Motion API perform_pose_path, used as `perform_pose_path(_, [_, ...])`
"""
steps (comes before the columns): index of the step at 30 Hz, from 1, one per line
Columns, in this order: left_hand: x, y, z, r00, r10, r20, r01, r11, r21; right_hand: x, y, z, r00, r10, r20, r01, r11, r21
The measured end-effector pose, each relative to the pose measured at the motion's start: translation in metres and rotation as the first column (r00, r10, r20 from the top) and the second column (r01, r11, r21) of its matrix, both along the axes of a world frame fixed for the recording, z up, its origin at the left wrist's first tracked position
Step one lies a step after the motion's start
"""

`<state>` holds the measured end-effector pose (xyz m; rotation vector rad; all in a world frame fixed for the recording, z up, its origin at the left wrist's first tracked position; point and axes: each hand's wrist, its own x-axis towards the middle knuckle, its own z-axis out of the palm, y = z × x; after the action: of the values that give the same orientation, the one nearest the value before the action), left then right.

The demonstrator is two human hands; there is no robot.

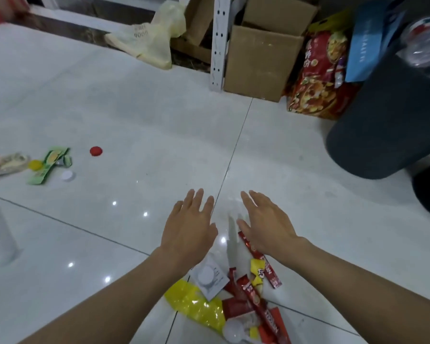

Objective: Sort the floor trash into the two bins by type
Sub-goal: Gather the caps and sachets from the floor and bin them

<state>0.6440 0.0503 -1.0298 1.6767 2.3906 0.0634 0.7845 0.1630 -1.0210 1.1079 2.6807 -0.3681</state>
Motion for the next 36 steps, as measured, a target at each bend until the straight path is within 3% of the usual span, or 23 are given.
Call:
perform_pose_path(11, [0.006,-0.013,-0.021,0.998,-0.057,0.016,0.058,0.996,-0.069,0.02,-0.014,-0.058,0.989,-0.06,0.138,0.084,0.98,-0.18])
perform_pose_path(20, [0.007,-0.016,-0.029,0.992,-0.116,0.05,0.119,0.991,-0.064,0.025,-0.006,-0.07,0.963,-0.268,-0.024,0.251,0.926,-0.282])
perform_pose_path(36, [0.014,-0.051,-0.053,0.959,-0.183,0.216,0.208,0.973,-0.1,0.001,-0.018,-0.068,0.958,-0.201,-0.203,0.16,0.966,-0.202])
